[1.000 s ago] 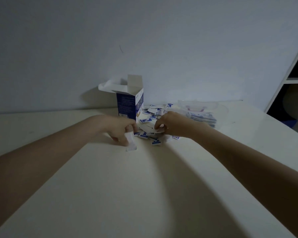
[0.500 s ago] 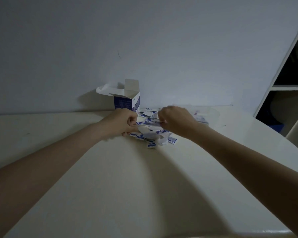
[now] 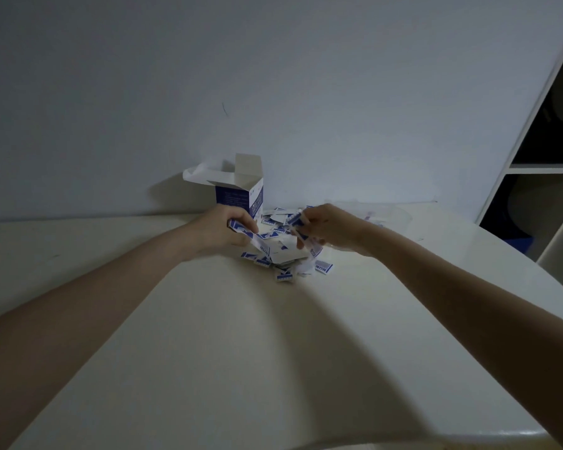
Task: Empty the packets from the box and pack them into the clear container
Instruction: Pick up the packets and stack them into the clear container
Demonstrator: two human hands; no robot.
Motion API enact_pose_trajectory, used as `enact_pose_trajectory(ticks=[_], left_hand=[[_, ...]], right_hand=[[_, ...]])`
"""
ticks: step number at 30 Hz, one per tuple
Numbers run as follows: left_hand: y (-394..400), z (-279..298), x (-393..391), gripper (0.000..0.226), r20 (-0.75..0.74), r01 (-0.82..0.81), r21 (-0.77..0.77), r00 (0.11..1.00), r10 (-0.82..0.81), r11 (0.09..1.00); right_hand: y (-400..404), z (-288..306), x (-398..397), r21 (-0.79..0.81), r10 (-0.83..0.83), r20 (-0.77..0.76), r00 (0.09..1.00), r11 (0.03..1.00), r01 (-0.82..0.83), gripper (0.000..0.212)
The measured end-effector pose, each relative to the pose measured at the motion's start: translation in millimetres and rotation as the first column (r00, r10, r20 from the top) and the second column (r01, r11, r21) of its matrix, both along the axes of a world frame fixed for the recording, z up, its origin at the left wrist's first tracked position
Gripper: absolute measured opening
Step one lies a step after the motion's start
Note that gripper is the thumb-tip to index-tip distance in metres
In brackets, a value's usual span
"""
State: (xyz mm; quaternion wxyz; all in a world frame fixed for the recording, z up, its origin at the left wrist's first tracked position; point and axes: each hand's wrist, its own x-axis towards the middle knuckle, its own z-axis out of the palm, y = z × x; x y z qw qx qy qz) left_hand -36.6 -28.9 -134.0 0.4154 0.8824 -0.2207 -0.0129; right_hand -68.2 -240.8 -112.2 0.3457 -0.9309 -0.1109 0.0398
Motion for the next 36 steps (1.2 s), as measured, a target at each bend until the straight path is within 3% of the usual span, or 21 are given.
enact_pose_trajectory(ticks=[2, 5, 9, 12, 15, 19, 25, 28, 30, 31, 32, 33, 34, 36], left_hand=[[-1.7, 1.5, -1.5, 0.027, -0.009, 0.003, -0.021, 1.000, -0.003, 1.000], [-7.4, 3.7, -3.8, 0.022, -0.042, -0.024, -0.137, 0.999, 0.019, 0.990], [-16.3, 10.3, -6.0, 0.008, -0.060, -0.070, -0.238, 0.997, 0.058, 0.969], [-25.5, 16.7, -8.8, 0.022, -0.112, -0.064, -0.329, 0.993, 0.028, 0.942], [-39.4, 20.3, -13.5, 0.016, -0.103, -0.016, -0.344, 0.994, -0.020, 0.939], [-51.8, 18.4, -17.4, 0.023, -0.031, -0.005, -0.288, 1.000, -0.004, 0.958], [-73.7, 23.9, -18.4, 0.021, -0.139, 0.023, -0.367, 0.987, -0.079, 0.930], [-80.4, 19.6, -15.9, 0.018, -0.065, 0.029, -0.328, 0.997, -0.053, 0.944], [-78.9, 12.4, -11.0, 0.019, 0.030, 0.035, -0.186, 0.999, -0.030, 0.982], [-77.7, 7.8, -8.0, 0.024, 0.064, 0.033, -0.060, 0.998, -0.030, 0.998], [-75.7, 3.2, -5.7, 0.029, 0.087, 0.025, 0.098, 0.996, -0.033, 0.995], [-74.1, -1.5, -3.8, 0.032, 0.108, 0.010, 0.263, 0.993, -0.040, 0.965], [-73.5, -6.6, -3.4, 0.034, 0.130, -0.005, 0.396, 0.990, -0.051, 0.918], [-74.2, -14.0, -5.1, 0.034, 0.166, -0.018, 0.532, 0.983, -0.083, 0.847]], right_hand=[[2.3, 1.3, 0.8, 0.165, -0.064, -0.030, 0.997, 0.984, 0.068, 0.008], [2.8, 2.1, 3.6, 0.349, -0.138, -0.124, 0.983, 0.921, 0.173, 0.016], [3.5, 3.5, 3.0, 0.498, -0.070, -0.244, 0.967, 0.846, 0.187, 0.008], [3.9, 7.3, 0.4, 0.547, 0.076, -0.172, 0.982, 0.836, 0.031, 0.020], [6.4, 8.6, -1.9, 0.531, 0.170, -0.166, 0.971, 0.846, -0.057, 0.015], [3.8, 4.9, 1.4, 0.529, 0.048, -0.095, 0.994, 0.848, 0.010, 0.009], [-21.0, 8.4, -2.4, 0.619, 0.175, -0.302, 0.937, 0.783, 0.053, 0.017], [-27.6, 2.2, -0.9, 0.619, 0.093, -0.300, 0.949, 0.776, 0.120, 0.013], [-30.9, -1.5, -1.3, 0.467, -0.080, -0.146, 0.986, 0.873, 0.140, 0.008], [-33.9, -2.0, -2.8, 0.228, -0.146, 0.020, 0.989, 0.964, 0.138, 0.007], [-36.3, -2.8, -3.9, -0.067, -0.122, 0.190, 0.974, 0.988, 0.137, 0.011], [-38.1, -4.4, -5.3, -0.316, -0.029, 0.301, 0.953, 0.940, 0.129, 0.016], [-39.2, -7.6, -6.7, -0.469, 0.068, 0.334, 0.940, 0.877, 0.103, 0.017], [-37.5, -15.2, -8.6, -0.601, 0.186, 0.325, 0.927, 0.798, 0.051, 0.014]])
